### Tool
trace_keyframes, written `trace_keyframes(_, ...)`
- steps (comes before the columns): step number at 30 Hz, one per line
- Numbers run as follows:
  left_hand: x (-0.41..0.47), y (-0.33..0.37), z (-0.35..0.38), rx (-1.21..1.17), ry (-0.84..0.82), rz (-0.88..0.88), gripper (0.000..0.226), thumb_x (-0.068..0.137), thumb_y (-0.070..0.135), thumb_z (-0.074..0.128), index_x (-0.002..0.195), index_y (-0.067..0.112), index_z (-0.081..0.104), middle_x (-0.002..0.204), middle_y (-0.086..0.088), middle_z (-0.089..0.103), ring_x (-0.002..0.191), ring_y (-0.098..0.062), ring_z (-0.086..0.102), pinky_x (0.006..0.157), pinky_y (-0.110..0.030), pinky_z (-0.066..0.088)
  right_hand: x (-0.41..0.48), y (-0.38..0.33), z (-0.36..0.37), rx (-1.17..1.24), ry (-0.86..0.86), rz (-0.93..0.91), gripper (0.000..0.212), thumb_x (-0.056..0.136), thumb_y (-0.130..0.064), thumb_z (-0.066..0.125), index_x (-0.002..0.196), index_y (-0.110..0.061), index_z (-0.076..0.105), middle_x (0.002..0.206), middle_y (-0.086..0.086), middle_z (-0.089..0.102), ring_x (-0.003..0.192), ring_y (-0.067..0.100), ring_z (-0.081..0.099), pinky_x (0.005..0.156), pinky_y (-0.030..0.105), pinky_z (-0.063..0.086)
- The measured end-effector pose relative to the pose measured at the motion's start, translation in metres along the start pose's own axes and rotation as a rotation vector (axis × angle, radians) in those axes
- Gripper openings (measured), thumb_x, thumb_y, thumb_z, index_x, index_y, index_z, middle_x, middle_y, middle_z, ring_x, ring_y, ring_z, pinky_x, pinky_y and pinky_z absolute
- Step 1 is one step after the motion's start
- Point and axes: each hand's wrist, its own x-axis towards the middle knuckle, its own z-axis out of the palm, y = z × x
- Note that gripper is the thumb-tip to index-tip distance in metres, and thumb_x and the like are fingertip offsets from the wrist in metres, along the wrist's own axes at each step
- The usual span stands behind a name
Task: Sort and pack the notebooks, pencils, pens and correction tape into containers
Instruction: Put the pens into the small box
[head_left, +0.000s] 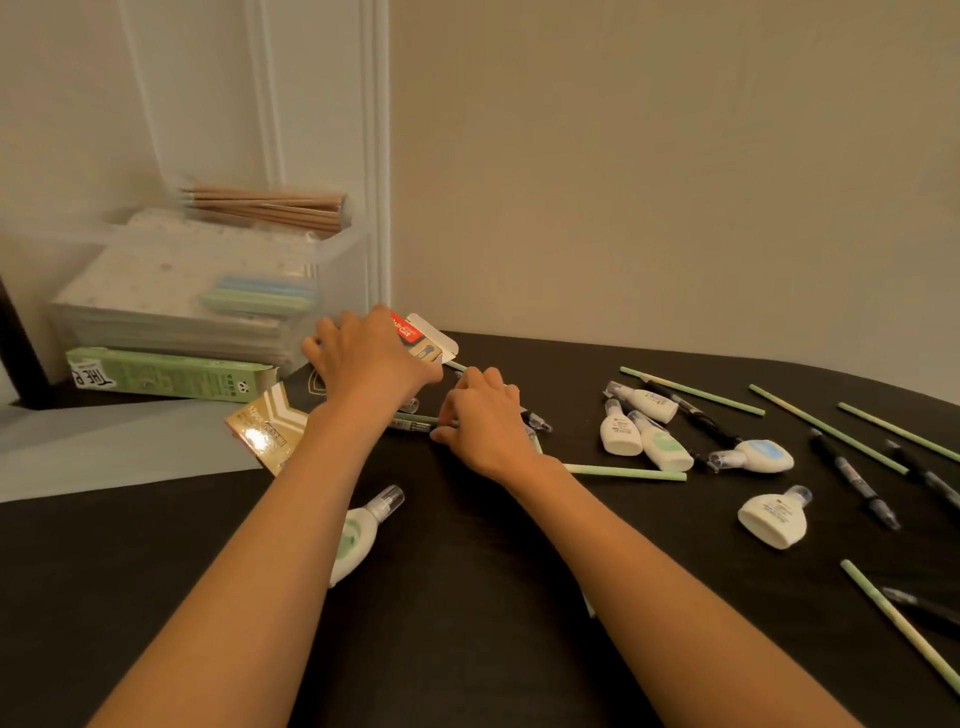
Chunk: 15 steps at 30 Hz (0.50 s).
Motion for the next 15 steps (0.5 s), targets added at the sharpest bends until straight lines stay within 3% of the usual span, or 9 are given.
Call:
trace_keyframes(3, -0.001, -0.001, 0.004, 0.015, -0.016, 0.004, 0.066, 0.073, 0.045, 0.072, 0.125, 0.015, 0.046, 0.130, -0.013, 0.047, 0.125, -0.034, 0.034, 0.100, -0.042, 0.026, -0.006, 0.005, -0.007, -0.029, 0.021, -0.040, 0.021, 0.094, -0.027, 0.052, 0.107, -0.013, 0.061, 0.120, 0.004, 0.052, 0.114, 0.020, 0.039, 0.097, 0.033, 0.028)
trace_keyframes(5, -0.003, 0.001, 0.006, 0.027, -0.026, 0.024, 0.067, 0.073, 0.046, 0.071, 0.126, 0.016, 0.045, 0.131, -0.013, 0.047, 0.125, -0.034, 0.034, 0.100, -0.042, 0.026, -0.015, 0.012, -0.015, 0.023, 0.044, -0.020, 0.019, 0.095, -0.025, 0.050, 0.105, -0.013, 0.060, 0.112, 0.005, 0.059, 0.107, 0.020, 0.049, 0.096, 0.033, 0.035)
trace_keyframes(9, -0.011, 0.013, 0.006, 0.086, -0.045, 0.081, 0.066, 0.074, 0.044, 0.071, 0.128, 0.016, 0.043, 0.132, -0.014, 0.045, 0.125, -0.034, 0.034, 0.101, -0.041, 0.026, -0.038, 0.029, -0.033, 0.317, 0.196, 0.145, 0.014, 0.093, -0.023, 0.056, 0.098, -0.011, 0.062, 0.095, 0.006, 0.068, 0.088, 0.018, 0.061, 0.083, 0.035, 0.051)
trace_keyframes(12, -0.020, 0.022, 0.006, 0.118, -0.050, 0.125, 0.065, 0.075, 0.041, 0.071, 0.127, 0.015, 0.043, 0.132, -0.014, 0.044, 0.125, -0.034, 0.033, 0.101, -0.041, 0.025, -0.052, 0.045, -0.045, 0.564, 0.364, 0.296, 0.005, 0.089, -0.014, 0.061, 0.089, -0.011, 0.064, 0.086, 0.003, 0.069, 0.075, 0.008, 0.065, 0.073, 0.021, 0.053)
trace_keyframes(15, -0.027, 0.028, 0.005, 0.138, -0.059, 0.156, 0.067, 0.076, 0.042, 0.072, 0.130, 0.016, 0.041, 0.133, -0.014, 0.042, 0.127, -0.034, 0.032, 0.103, -0.041, 0.025, -0.069, 0.068, -0.060, 0.909, 0.475, 0.482, 0.006, 0.088, -0.008, 0.061, 0.089, -0.014, 0.063, 0.087, 0.002, 0.069, 0.076, 0.004, 0.066, 0.069, 0.016, 0.052)
